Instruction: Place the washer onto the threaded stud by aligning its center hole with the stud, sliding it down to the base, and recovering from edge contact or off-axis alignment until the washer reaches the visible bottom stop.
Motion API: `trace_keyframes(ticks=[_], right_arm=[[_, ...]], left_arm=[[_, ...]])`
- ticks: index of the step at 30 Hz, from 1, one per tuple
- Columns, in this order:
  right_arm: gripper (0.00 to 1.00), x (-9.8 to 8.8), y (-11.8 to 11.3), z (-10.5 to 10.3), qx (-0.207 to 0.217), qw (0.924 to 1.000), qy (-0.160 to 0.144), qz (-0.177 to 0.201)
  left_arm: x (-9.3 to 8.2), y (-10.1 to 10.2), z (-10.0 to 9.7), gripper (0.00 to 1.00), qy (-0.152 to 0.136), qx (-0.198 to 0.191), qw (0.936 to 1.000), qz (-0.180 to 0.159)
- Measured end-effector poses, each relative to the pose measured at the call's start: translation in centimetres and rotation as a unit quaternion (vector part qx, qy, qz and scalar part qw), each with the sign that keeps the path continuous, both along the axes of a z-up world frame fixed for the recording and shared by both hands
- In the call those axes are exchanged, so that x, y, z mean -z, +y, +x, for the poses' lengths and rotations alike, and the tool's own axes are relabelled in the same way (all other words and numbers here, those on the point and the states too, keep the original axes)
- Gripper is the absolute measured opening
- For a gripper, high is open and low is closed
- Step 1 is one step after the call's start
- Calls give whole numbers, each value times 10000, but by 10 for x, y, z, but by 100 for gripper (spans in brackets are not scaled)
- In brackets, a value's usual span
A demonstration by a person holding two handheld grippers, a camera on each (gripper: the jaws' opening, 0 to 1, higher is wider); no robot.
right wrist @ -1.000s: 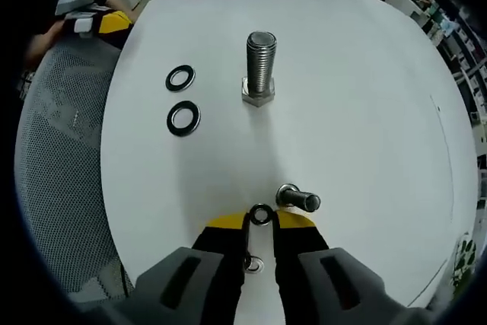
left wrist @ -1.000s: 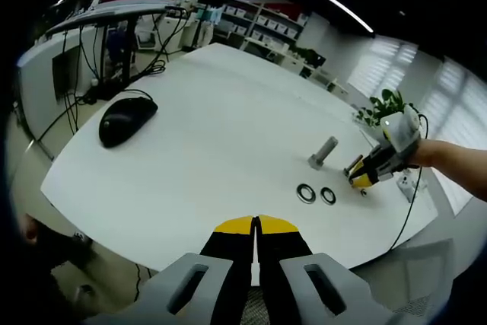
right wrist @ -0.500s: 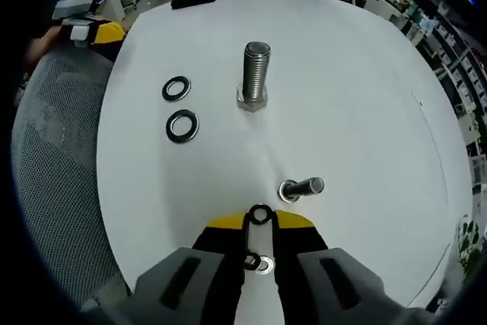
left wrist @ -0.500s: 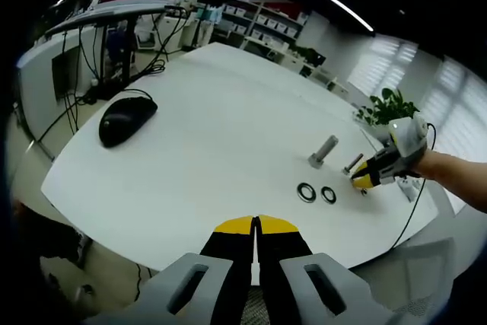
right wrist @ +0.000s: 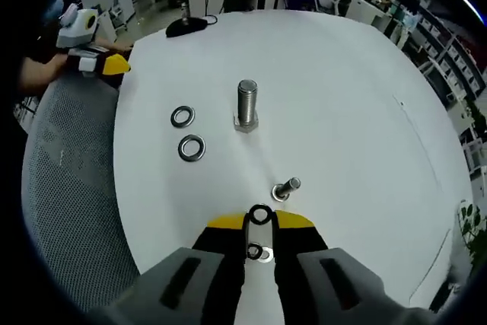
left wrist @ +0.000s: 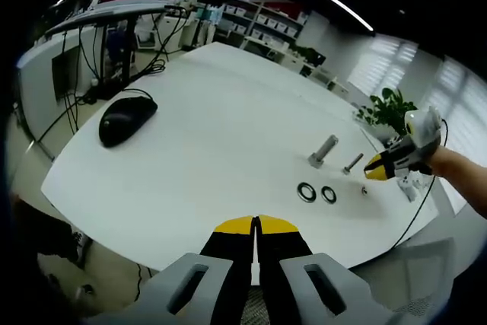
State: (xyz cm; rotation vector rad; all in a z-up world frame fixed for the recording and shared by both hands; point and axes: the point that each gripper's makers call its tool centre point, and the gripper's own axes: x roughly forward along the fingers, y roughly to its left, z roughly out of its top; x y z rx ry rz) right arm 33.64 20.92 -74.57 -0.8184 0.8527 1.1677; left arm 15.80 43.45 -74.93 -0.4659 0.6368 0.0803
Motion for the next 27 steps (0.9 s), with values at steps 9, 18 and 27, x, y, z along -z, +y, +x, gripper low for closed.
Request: trace_keyframes(ticks=[9,18,27], right_arm=[[14,-16,10,10,-109,9996,-241,64],[14,-14,15,21,-233,9991,-346,-55],[14,-11,20,25,-301,9989,-303,-213]], left_arm=[[0,0,0,0,-1,-7,10000,2],[0,0,1,0,-11,-4,10000,-2],[-1,0,1,0,-22,-5,10000,-7]])
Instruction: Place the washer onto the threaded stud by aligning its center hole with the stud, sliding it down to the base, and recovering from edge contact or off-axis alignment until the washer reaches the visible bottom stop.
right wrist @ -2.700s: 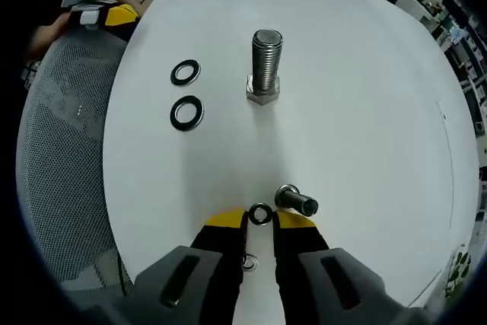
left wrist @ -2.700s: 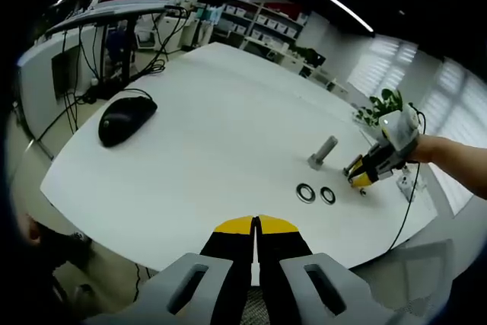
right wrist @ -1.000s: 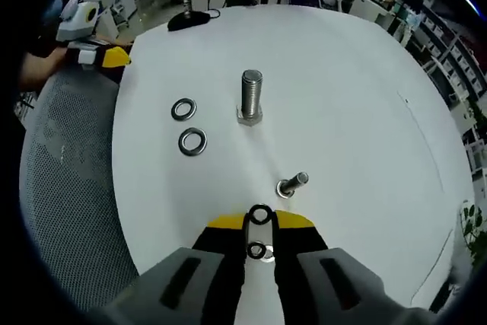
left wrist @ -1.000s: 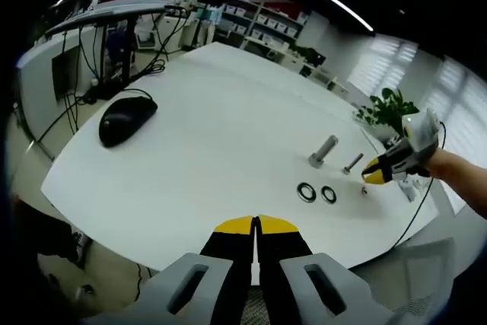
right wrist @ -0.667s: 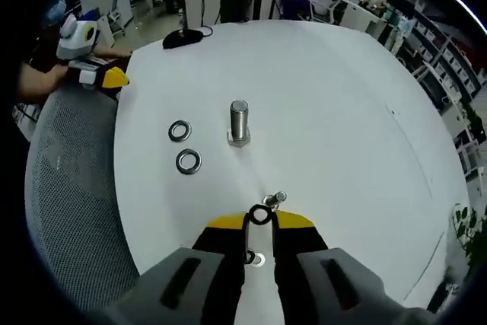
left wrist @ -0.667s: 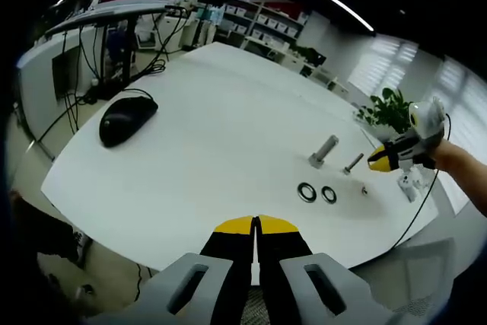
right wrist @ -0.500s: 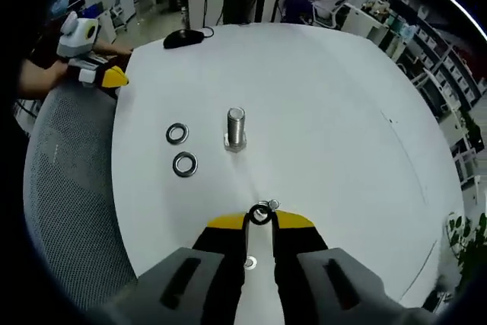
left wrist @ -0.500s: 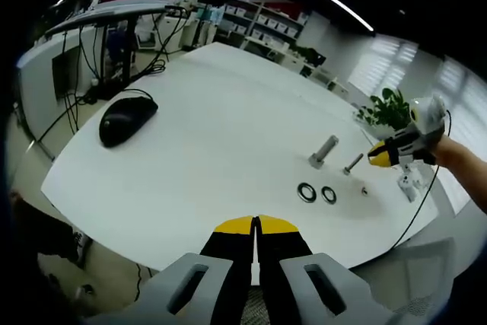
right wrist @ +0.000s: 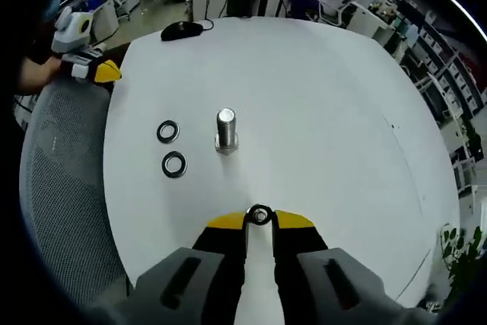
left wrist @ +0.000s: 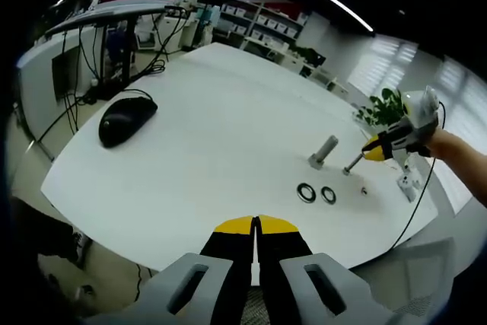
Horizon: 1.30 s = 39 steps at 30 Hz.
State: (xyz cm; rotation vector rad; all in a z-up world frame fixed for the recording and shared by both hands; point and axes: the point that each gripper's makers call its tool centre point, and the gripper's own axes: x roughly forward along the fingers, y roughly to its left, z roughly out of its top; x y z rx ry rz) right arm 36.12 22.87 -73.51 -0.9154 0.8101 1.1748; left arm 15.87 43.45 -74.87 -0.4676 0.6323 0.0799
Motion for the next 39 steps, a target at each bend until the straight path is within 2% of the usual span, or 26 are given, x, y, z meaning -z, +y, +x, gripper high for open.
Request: trace_keyframes(ticks=[4,22,39], right_arm=[[14,0,1,3,109,9999,82,-84],[14,0,-2,-3,-157,9981,297,-522],[14,23,-3,3,-312,9940,445,-949]], left_arm=[[0,0,0,0,-5,-3,10000,0],[0,1,0,0,-11,-4,10000,-7],[1,1,1,0,-19,2,10000,-24]])
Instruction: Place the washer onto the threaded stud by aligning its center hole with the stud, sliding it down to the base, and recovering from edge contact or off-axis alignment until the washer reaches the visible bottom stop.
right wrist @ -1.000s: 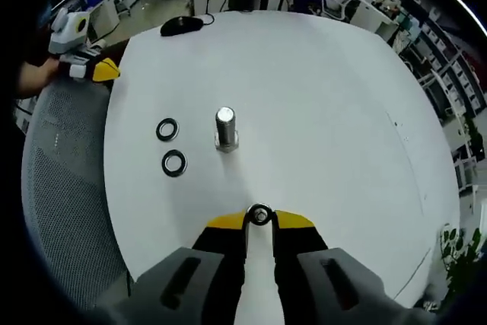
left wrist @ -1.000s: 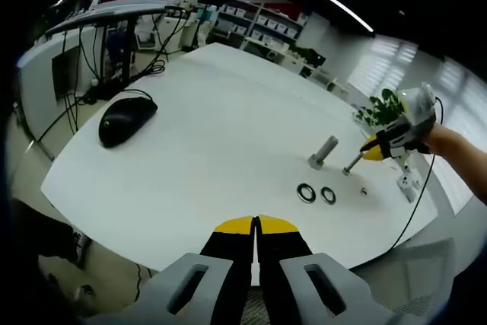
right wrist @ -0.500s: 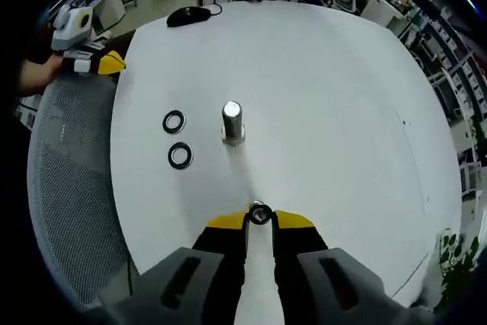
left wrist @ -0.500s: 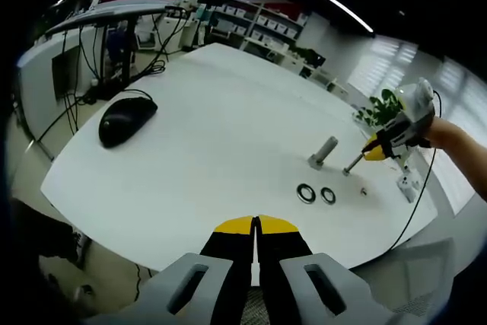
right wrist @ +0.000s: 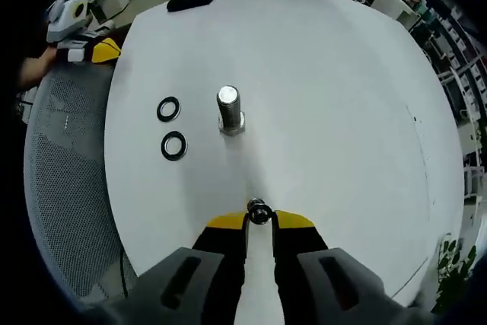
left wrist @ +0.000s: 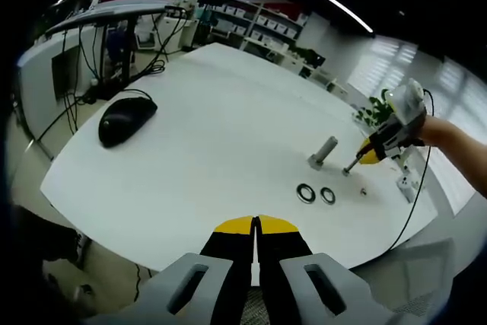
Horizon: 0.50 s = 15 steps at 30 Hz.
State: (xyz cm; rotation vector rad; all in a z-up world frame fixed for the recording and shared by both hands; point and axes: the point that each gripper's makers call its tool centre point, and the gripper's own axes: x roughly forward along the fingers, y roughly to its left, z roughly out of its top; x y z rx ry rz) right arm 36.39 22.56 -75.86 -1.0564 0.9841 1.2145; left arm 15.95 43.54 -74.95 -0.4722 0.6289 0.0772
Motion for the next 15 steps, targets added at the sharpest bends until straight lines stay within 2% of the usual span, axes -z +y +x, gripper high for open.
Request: trace_keyframes(ticks=[15], right_arm=[[15,35,-6,-2,-146,9994,181,-272]], left_arm=[[1,1,0,0,13,-9,10000,-22]])
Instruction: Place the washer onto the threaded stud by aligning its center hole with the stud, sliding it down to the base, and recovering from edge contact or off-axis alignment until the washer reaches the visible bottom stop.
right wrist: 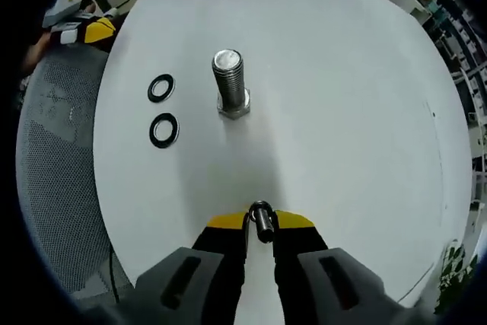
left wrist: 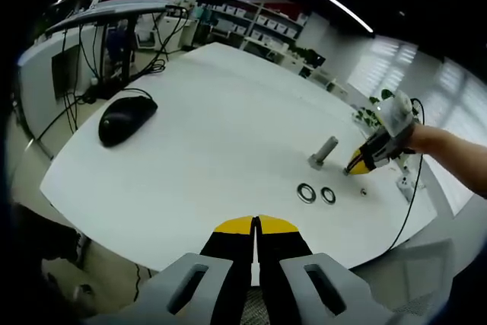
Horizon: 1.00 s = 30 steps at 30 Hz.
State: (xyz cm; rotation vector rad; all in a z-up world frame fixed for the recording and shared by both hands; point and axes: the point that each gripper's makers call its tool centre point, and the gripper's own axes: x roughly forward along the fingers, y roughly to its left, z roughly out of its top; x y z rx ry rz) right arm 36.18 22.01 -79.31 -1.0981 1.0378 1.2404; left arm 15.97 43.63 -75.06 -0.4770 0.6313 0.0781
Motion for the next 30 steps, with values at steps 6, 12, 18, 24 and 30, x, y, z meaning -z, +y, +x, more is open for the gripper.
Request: trace_keyframes(ticks=[6,12,18,24,30], right_arm=[[17,-2,1,-2,-38,9999,110,74],[25,-5,3,-3,239,9984,145,498],[32,-4,-9,-7,484,9962,103,720],[30,0,-27,-25,591,9949,274,775],[30,0,-42,-37,656,9944,298,775]], left_arm=[[1,0,0,0,39,29,10000,49],[1,0,0,0,18,17,10000,36],[0,0,0,0,9,5,10000,32],[0,0,0,0,3,-5,10000,16],[0,0,0,0,4,-7,10000,22]])
